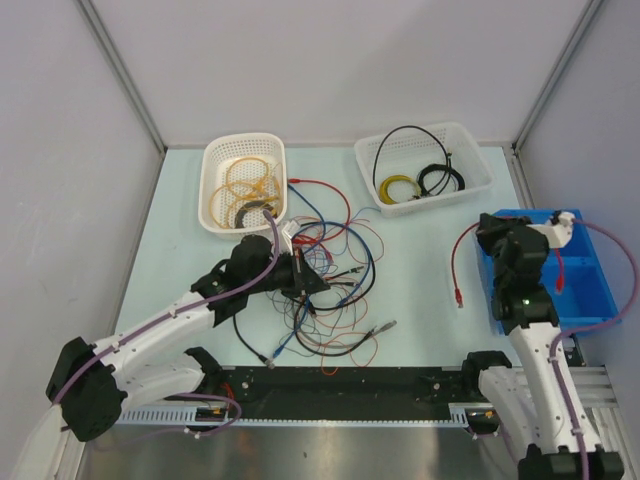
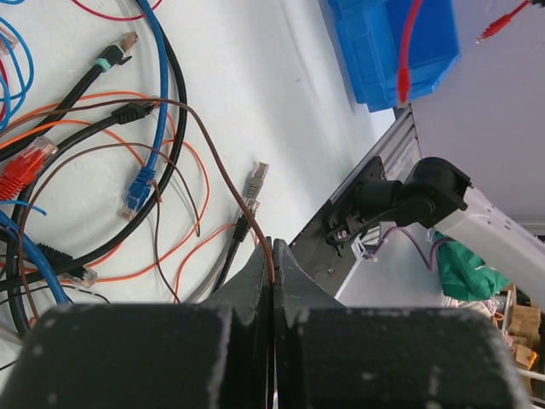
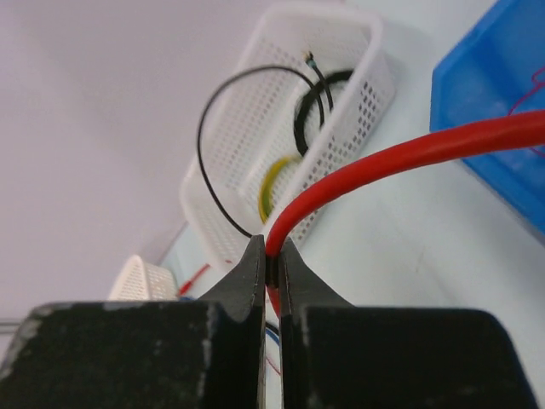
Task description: Untangle the cables
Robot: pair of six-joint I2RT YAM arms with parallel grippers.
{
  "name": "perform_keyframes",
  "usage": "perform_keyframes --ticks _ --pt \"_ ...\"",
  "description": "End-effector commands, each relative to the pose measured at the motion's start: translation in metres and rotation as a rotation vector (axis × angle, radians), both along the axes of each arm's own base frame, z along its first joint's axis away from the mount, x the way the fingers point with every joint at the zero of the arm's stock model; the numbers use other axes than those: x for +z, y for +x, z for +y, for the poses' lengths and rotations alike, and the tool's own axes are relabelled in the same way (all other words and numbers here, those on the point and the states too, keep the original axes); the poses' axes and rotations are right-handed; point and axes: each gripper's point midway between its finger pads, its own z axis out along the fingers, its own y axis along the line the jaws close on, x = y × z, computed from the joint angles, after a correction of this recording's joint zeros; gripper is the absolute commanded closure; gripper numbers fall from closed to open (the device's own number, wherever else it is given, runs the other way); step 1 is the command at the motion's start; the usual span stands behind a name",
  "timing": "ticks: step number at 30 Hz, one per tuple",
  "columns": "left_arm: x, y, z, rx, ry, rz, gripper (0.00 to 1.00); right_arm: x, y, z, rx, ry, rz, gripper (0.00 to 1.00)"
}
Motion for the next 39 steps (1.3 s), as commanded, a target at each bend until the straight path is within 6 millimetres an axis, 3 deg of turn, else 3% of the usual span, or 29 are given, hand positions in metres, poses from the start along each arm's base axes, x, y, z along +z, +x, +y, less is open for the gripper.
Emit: perform_keyframes --ticks 1,3,6,8,10,15,19,22,25,28,34,39 --pt "0.013 -0.005 -0.006 -0.029 -0.056 -0.018 1.00 0.023 -0.015 -0.023 0.006 0.079 -0.016 1.00" --pt "0.014 -0.005 -0.007 -0.030 -0.058 -0.017 1.00 0.031 -0.015 -0.012 0.067 0.190 -0.049 1.00" --pt "0.016 -0.006 -0.006 -0.032 -0.060 -0.019 1.00 0.056 -0.009 0.007 0.159 0.291 -0.149 1.00" --pt "0.016 -0.006 -0.005 -0.029 -0.058 -0.023 1.00 0.079 -0.006 0.009 0.181 0.348 -0.235 1.00" --pt "0.016 -0.007 -0.003 -0.026 -0.054 -0.023 1.00 0.093 -0.004 0.005 0.183 0.366 -0.290 1.00" --pt "0.018 -0.009 0.000 -0.024 -0.050 -0.037 1.00 0.094 0.000 -0.017 0.106 0.320 -0.306 1.00" --pt "0.019 -0.010 0.001 -0.026 -0.051 -0.047 1.00 0.085 0.002 -0.043 -0.004 0.222 -0.256 1.00" --pt "0.018 -0.011 0.002 -0.029 -0.054 -0.052 1.00 0.077 -0.002 -0.077 -0.158 0.114 -0.217 1.00" --pt "0.017 -0.013 0.003 -0.039 -0.053 -0.059 1.00 0.068 -0.023 -0.125 -0.407 -0.006 -0.170 1.00" --pt "0.019 -0.013 0.003 -0.050 -0.054 -0.072 1.00 0.065 -0.039 -0.152 -0.539 -0.093 -0.128 1.00" --pt "0.017 -0.018 0.004 -0.073 -0.046 -0.080 1.00 0.040 -0.045 -0.180 -0.638 -0.160 -0.009 1.00" --pt "0.018 -0.020 0.009 -0.075 -0.034 -0.098 1.00 0.014 -0.034 -0.187 -0.624 -0.145 0.035 1.00"
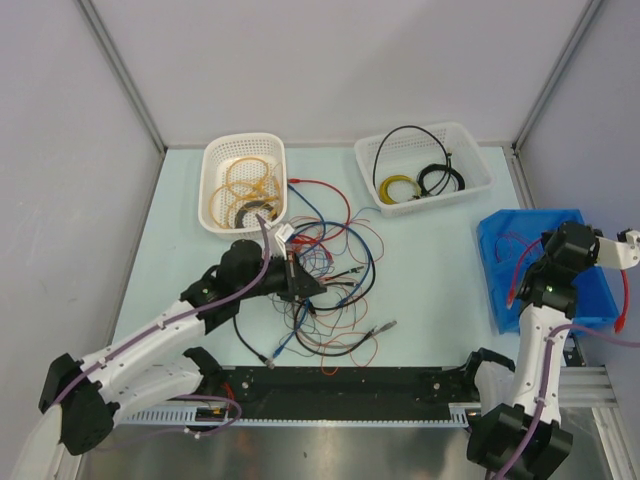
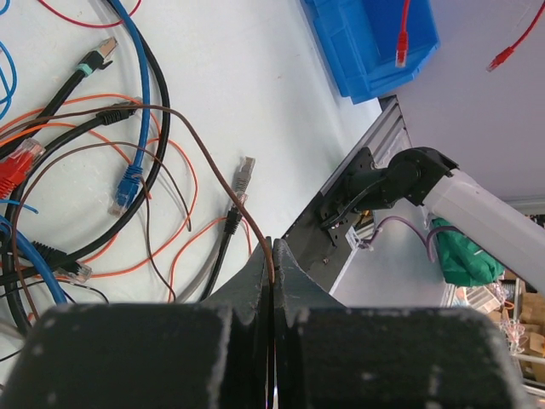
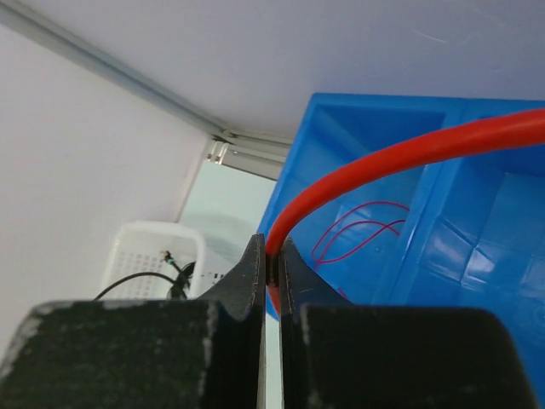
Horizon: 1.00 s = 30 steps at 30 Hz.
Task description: Untangle the cables
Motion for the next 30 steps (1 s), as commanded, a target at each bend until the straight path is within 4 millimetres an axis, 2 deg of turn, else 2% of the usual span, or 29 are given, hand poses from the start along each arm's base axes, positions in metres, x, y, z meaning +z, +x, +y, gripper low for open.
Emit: perform_keyframes --ticks 1,5,6,10,14,19,24,25,26,29,30 --pt "0.007 -0.009 0.004 -0.041 -0.005 -0.054 1.00 -0.002 0.004 -0.014 -0.025 -0.032 0.010 1.00" --pt "0.007 -0.011 0.007 -0.043 0.003 -0.063 1.00 -0.012 0.025 -0.008 0.064 -0.010 0.010 1.00" --pt "0.007 -0.011 0.008 -0.043 0.005 -0.064 1.00 -0.021 0.035 -0.001 0.123 0.029 0.012 1.00" --pt "0.006 -0.013 0.009 -0.049 0.008 -0.063 1.00 -0.041 0.055 0.017 0.267 0.133 0.018 1.00" --pt "0.007 -0.013 0.011 -0.041 0.007 -0.065 1.00 -0.057 0.055 0.023 0.293 0.177 0.064 1.00" --pt "0.004 -0.013 0.010 -0.041 0.001 -0.048 1.00 -0.054 0.053 0.023 0.323 0.137 0.080 1.00" --pt "0.002 -0.015 0.009 -0.048 -0.007 -0.033 1.00 -0.060 0.055 0.019 0.313 0.141 0.095 1.00" --pt "0.002 -0.016 0.009 -0.048 -0.006 -0.035 1.00 -0.063 0.055 0.017 0.305 0.150 0.100 0.98" --pt "0.002 -0.016 0.010 -0.044 -0.005 -0.035 1.00 -0.065 0.055 0.016 0.297 0.168 0.097 0.80" --pt "0.002 -0.014 0.011 -0.031 -0.005 -0.037 1.00 -0.071 0.051 0.017 0.278 0.210 0.102 0.40" --pt "0.003 -0.014 0.011 -0.030 -0.008 -0.039 1.00 -0.067 0.050 0.018 0.273 0.220 0.084 0.38"
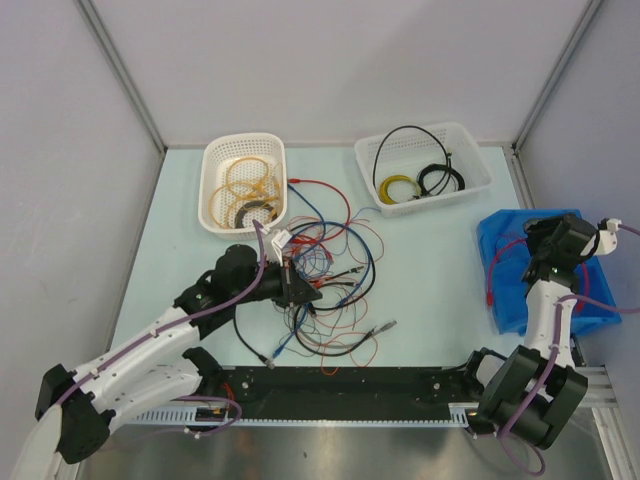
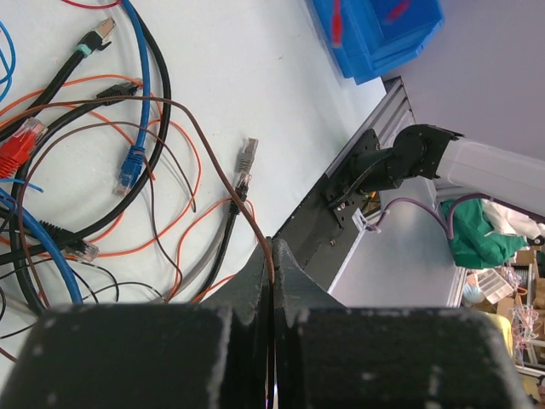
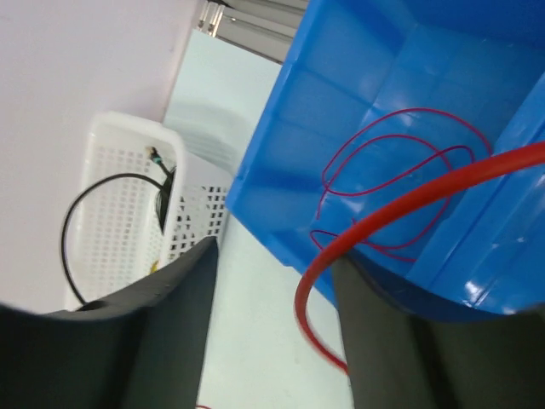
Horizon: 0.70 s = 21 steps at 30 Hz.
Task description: Untangle the cables
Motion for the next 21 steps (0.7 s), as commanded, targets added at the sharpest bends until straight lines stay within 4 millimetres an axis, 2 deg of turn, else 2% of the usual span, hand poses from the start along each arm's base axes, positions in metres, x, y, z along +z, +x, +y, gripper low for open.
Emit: perform_keyframes --ticks 1,5,8,14,18,19,21 --pt "0.004 -0.001 0.000 -0.001 -0.022 -0.011 1.00 0.009 -0.002 0.000 -0.022 0.026 -0.035 0.36" --pt "0.003 -0.001 -0.001 -0.009 -0.023 -0.004 1.00 0.032 -0.005 0.007 -0.033 0.040 -0.113 0.29" --pt "0.002 -0.002 -0.002 -0.016 -0.023 -0.003 1.00 0.049 -0.008 0.016 -0.035 0.073 -0.182 0.27" --pt "0.003 -0.001 -0.002 -0.009 -0.028 -0.001 1.00 0.090 -0.013 0.052 0.031 0.117 -0.326 0.26" --pt "0.007 0.002 -0.003 -0.001 -0.035 -0.008 1.00 0.104 -0.012 0.101 0.176 0.120 -0.354 0.26" --pt "0.008 0.003 -0.004 0.001 -0.033 -0.009 1.00 0.105 -0.010 0.125 0.244 0.121 -0.348 0.26" --pt "0.016 0.006 -0.005 0.005 -0.039 -0.025 1.00 0.102 -0.006 0.158 0.347 0.114 -0.315 0.26"
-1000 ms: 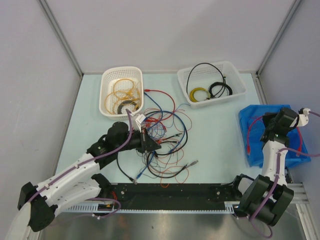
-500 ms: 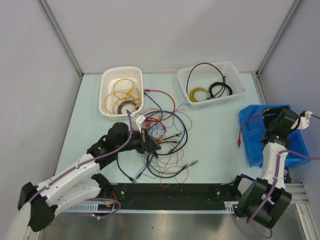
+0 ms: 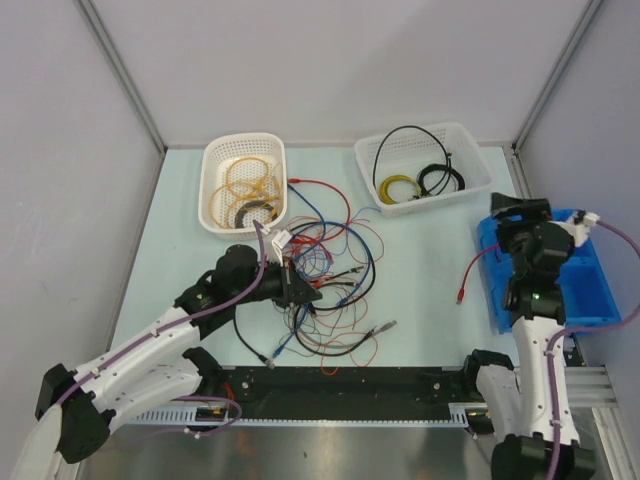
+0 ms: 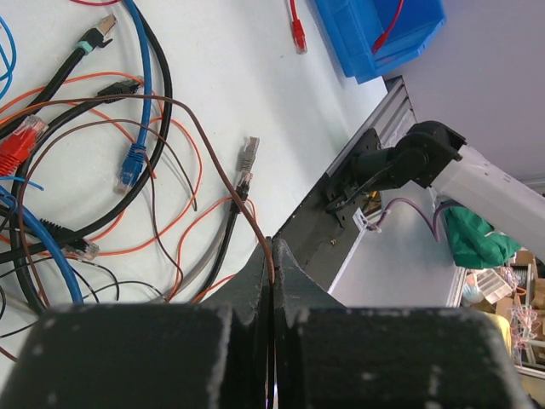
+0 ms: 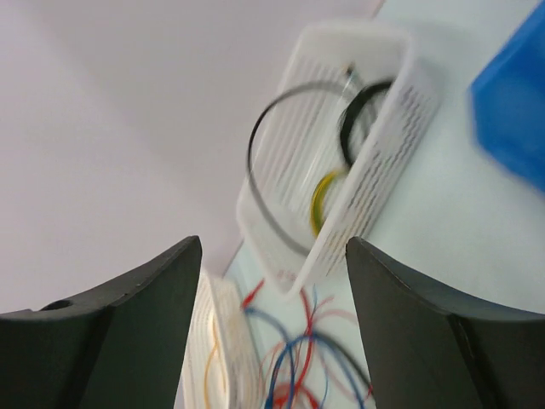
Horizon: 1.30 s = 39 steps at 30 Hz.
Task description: Untangle the cables
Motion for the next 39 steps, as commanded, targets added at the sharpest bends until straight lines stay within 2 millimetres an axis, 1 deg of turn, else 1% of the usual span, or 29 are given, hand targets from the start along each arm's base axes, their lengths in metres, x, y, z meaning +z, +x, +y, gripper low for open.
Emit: perform_keyframes --ticks 1,2,3,4,5,6,7,8,9,10,11,12,13,15,17,18,19,21,22,23,26,28,30,31,32,34,36,37,39 --pt "0.019 0.008 -0.006 0.006 -0.037 -0.032 1.00 0.005 0.002 0.100 0.308 -0.031 0.013 0.27" --pt "0.023 0.010 -0.006 0.008 -0.038 -0.042 1.00 0.003 0.003 0.120 0.367 -0.060 0.022 0.27" --pt "0.031 0.013 -0.007 0.012 -0.043 -0.053 1.00 -0.009 0.005 0.140 0.422 -0.077 0.063 0.27" --pt "0.035 0.014 -0.008 0.011 -0.044 -0.061 1.00 -0.014 0.002 0.164 0.489 -0.096 0.078 0.27" --pt "0.038 0.017 -0.009 0.015 -0.042 -0.064 1.00 -0.017 -0.008 0.197 0.579 -0.119 0.079 0.26" --pt "0.047 0.020 -0.010 0.022 -0.050 -0.078 1.00 -0.022 -0.010 0.219 0.637 -0.147 0.081 0.25" --pt "0.051 0.021 -0.010 0.022 -0.052 -0.086 1.00 -0.023 -0.015 0.235 0.684 -0.161 0.074 0.24" --pt "0.054 0.023 -0.011 0.024 -0.050 -0.089 1.00 -0.023 -0.024 0.257 0.753 -0.161 0.061 0.24" --pt "0.062 0.025 -0.012 0.026 -0.056 -0.101 1.00 -0.032 -0.024 0.269 0.792 -0.148 0.084 0.23" --pt "0.064 0.027 -0.012 0.029 -0.051 -0.110 1.00 -0.033 -0.034 0.286 0.886 -0.131 0.080 0.23" --pt "0.070 0.029 -0.013 0.029 -0.053 -0.120 1.00 -0.022 -0.037 0.302 0.945 -0.130 0.018 0.23" --pt "0.072 0.029 -0.012 0.031 -0.048 -0.123 1.00 -0.025 -0.041 0.313 0.996 -0.159 0.013 0.23" --pt "0.074 0.031 -0.012 0.035 -0.043 -0.134 1.00 -0.027 -0.044 0.320 1.027 -0.169 0.017 0.23" --pt "0.081 0.034 -0.011 0.048 -0.039 -0.146 1.00 -0.043 -0.048 0.330 1.070 -0.148 0.072 0.23" --pt "0.086 0.037 -0.010 0.058 -0.036 -0.161 1.00 -0.043 -0.058 0.347 1.146 -0.106 0.066 0.23" --pt "0.088 0.037 -0.010 0.057 -0.036 -0.167 1.00 -0.048 -0.062 0.357 1.179 -0.067 0.085 0.23" --pt "0.091 0.038 -0.010 0.061 -0.037 -0.173 1.00 -0.038 -0.062 0.364 1.192 -0.040 0.038 0.23" --pt "0.090 0.039 -0.010 0.058 -0.024 -0.173 1.00 -0.034 -0.066 0.377 1.218 0.019 0.027 0.22" --pt "0.090 0.040 -0.009 0.062 -0.017 -0.172 1.00 -0.023 -0.065 0.382 1.225 0.048 -0.019 0.22" --pt "0.090 0.040 -0.009 0.064 -0.012 -0.174 1.00 -0.020 -0.065 0.385 1.228 0.071 -0.031 0.22" --pt "0.087 0.042 -0.006 0.076 0.003 -0.176 1.00 -0.013 -0.065 0.400 1.277 0.177 -0.054 0.22" --pt "0.086 0.042 -0.006 0.080 0.007 -0.175 1.00 -0.016 -0.066 0.409 1.299 0.248 -0.038 0.22" --pt "0.086 0.043 -0.006 0.084 0.006 -0.174 1.00 -0.017 -0.066 0.415 1.308 0.279 -0.037 0.21" --pt "0.085 0.042 -0.005 0.083 0.005 -0.173 1.00 -0.014 -0.065 0.418 1.309 0.296 -0.056 0.21" --pt "0.086 0.042 -0.006 0.085 0.003 -0.175 1.00 -0.022 -0.062 0.422 1.302 0.328 -0.027 0.21" --pt "0.083 0.041 -0.005 0.086 0.003 -0.170 1.00 -0.016 -0.059 0.425 1.308 0.370 -0.059 0.22" --pt "0.082 0.041 -0.004 0.087 0.004 -0.167 1.00 -0.020 -0.055 0.430 1.302 0.413 -0.049 0.22" --pt "0.081 0.040 -0.004 0.085 0.003 -0.168 1.00 -0.014 -0.053 0.430 1.303 0.425 -0.087 0.22" --pt "0.080 0.039 -0.003 0.086 0.001 -0.168 1.00 -0.018 -0.050 0.432 1.296 0.443 -0.084 0.22"
